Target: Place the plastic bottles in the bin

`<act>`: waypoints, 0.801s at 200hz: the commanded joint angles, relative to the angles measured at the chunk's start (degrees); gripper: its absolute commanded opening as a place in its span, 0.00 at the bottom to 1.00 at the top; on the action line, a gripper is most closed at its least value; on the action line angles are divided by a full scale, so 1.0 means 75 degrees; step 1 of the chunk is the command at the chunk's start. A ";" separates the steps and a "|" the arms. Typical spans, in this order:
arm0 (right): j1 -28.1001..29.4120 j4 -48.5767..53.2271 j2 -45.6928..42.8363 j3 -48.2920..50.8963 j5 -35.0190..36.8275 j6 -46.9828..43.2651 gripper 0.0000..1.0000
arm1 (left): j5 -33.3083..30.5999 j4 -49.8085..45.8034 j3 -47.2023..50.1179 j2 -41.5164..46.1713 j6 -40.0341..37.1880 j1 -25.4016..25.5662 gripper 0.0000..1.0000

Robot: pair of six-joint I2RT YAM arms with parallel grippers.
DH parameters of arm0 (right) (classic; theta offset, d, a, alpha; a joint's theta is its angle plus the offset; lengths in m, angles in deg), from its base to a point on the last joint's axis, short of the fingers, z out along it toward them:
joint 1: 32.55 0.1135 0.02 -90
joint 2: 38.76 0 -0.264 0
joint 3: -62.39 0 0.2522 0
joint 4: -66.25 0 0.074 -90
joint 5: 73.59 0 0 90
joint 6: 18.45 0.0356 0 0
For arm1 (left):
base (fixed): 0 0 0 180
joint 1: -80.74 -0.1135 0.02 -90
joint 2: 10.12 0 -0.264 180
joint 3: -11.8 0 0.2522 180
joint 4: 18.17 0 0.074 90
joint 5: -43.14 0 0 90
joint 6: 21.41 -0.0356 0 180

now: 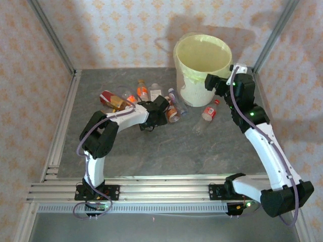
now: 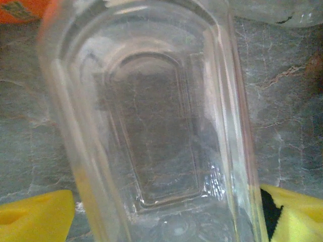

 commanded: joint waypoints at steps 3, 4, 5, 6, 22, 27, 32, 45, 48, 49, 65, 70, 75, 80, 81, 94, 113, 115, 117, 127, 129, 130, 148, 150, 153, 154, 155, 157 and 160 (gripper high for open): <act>-0.0023 0.0177 -0.0236 0.0074 0.0543 0.0099 0.99 | 0.0034 0.0424 0.0100 -0.0171 -0.0338 0.0108 0.86; -0.0021 0.0191 -0.0230 0.0070 0.0566 0.0095 0.99 | 0.0035 0.0433 0.0103 -0.0174 -0.0340 0.0108 0.85; -0.0020 0.0204 -0.0227 0.0069 0.0584 0.0098 0.99 | 0.0035 0.0438 0.0111 -0.0182 -0.0341 0.0108 0.85; -0.0020 0.0216 -0.0225 0.0062 0.0593 0.0100 0.99 | 0.0035 0.0446 0.0115 -0.0192 -0.0335 0.0108 0.85; -0.0020 0.0317 -0.0213 -0.0034 0.0797 0.0041 0.99 | 0.0038 0.0610 0.0261 -0.0204 -0.0330 0.0108 0.79; -0.0021 0.0315 -0.0212 -0.0058 0.0801 0.0027 0.99 | 0.0030 0.0650 0.0301 -0.0195 -0.0318 0.0108 0.78; -0.0020 0.0301 -0.0213 -0.0073 0.0795 0.0014 0.99 | 0.0017 0.0665 0.0325 -0.0192 -0.0318 0.0108 0.76; -0.0020 0.0244 -0.0224 -0.0097 0.0757 -0.0004 0.99 | -0.0022 0.0652 0.0352 -0.0144 -0.0349 0.0108 0.71; -0.0020 0.0225 -0.0224 -0.0096 0.0742 -0.0013 0.99 | -0.0039 0.0635 0.0362 -0.0116 -0.0361 0.0123 0.69; -0.0020 0.0221 -0.0224 -0.0097 0.0742 -0.0008 0.99 | -0.0043 0.0632 0.0363 -0.0106 -0.0369 0.0122 0.69; -0.0020 0.0205 -0.0216 -0.0098 0.0735 0.0037 0.99 | -0.0242 0.0524 0.0424 0.0103 -0.0477 0.0154 0.59; -0.0023 0.0199 -0.0212 -0.0097 0.0752 0.0065 0.99 | -0.0326 0.0524 0.0476 0.0204 -0.0525 0.0175 0.57; -0.0021 0.0205 -0.0212 -0.0086 0.0785 0.0086 0.99 | -0.0424 0.0534 0.0544 0.0308 -0.0585 0.0189 0.56; -0.0022 0.0201 -0.0212 -0.0070 0.0820 0.0090 0.99 | -0.0497 0.0545 0.0613 0.0402 -0.0646 0.0201 0.54; -0.0021 0.0203 -0.0206 -0.0066 0.0834 0.0090 0.99 | -0.0512 0.0547 0.0629 0.0405 -0.0652 0.0201 0.54; -0.0027 0.0262 -0.0178 -0.0060 0.0904 0.0089 0.99 | -0.0673 0.0575 0.0831 0.0856 -0.0775 0.0202 0.50; -0.0029 0.0407 -0.0153 -0.0135 0.0748 0.0130 0.99 | -0.0673 0.0860 0.1209 0.1531 -0.1097 0.0217 0.45; -0.0028 0.0414 -0.0153 -0.0148 0.0706 0.0138 0.99 | -0.0660 0.0937 0.1258 0.1620 -0.1143 0.0223 0.45; -0.0030 0.0424 -0.0153 -0.0160 0.0671 0.0146 0.99 | -0.0628 0.1006 0.1318 0.1719 -0.1207 0.0225 0.45; -0.0024 0.0460 -0.0165 -0.0207 0.0363 0.0214 0.99 | -0.0483 0.1455 0.1636 0.2208 -0.1529 0.0243 0.44; -0.0021 0.0462 -0.0171 -0.0216 0.0304 0.0227 0.99 | -0.0457 0.1554 0.1711 0.2297 -0.1596 0.0248 0.44; -0.0026 0.0463 -0.0168 -0.0221 0.0271 0.0240 0.99 | -0.0445 0.1596 0.1741 0.2343 -0.1643 0.0242 0.44; -0.0022 0.0396 -0.0166 -0.0213 -0.0262 0.0436 0.99 | 0.0081 0.2331 0.2160 0.3133 -0.2359 0.0255 0.45; -0.0032 0.0397 -0.0165 -0.0206 -0.0320 0.0440 0.99 | 0.0164 0.2391 0.2190 0.3196 -0.2443 0.0251 0.45; -0.0021 0.0390 -0.0165 -0.0196 -0.0375 0.0460 0.99 | 0.0277 0.2475 0.2211 0.3281 -0.2491 0.0249 0.45; -0.0020 0.0386 -0.0159 -0.0194 -0.0391 0.0474 0.99 | 0.0314 0.2490 0.2226 0.3315 -0.2594 0.0249 0.45; -0.0020 0.0395 -0.0156 -0.0192 -0.0404 0.0487 0.99 | 0.0351 0.2521 0.2233 0.3344 -0.2669 0.0249 0.45; -0.0023 0.0393 -0.0154 -0.0192 -0.0438 0.0503 0.99 | 0.0422 0.2559 0.2238 0.3389 -0.2751 0.0249 0.44; -0.0020 0.0400 -0.0142 -0.0181 -0.0485 0.0558 0.99 | 0.0545 0.2619 0.2248 0.3466 -0.2868 0.0249 0.44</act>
